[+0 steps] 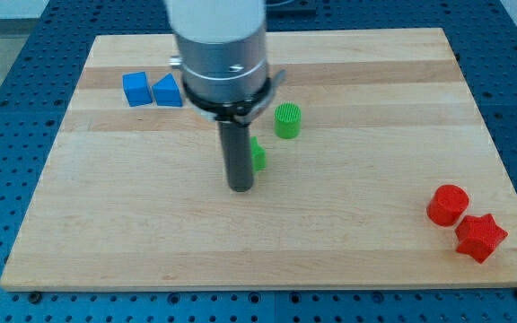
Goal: Push the green star bottom right to the yellow hexagon
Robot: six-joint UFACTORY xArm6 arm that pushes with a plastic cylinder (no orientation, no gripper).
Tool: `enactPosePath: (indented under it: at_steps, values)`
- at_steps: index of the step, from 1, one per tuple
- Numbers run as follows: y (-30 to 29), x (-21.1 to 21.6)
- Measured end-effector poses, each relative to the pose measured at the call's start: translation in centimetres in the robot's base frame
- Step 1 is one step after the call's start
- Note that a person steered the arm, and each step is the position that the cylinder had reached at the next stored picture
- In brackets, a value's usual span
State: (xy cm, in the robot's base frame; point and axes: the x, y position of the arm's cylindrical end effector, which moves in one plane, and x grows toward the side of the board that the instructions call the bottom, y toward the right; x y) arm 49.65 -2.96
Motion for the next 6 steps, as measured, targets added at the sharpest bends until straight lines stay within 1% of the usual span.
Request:
enactPosePath:
  at_steps: [1, 3, 6]
  values:
    - [1.9, -3.7]
    - [2.0, -4.4]
    - [2.0, -9.3]
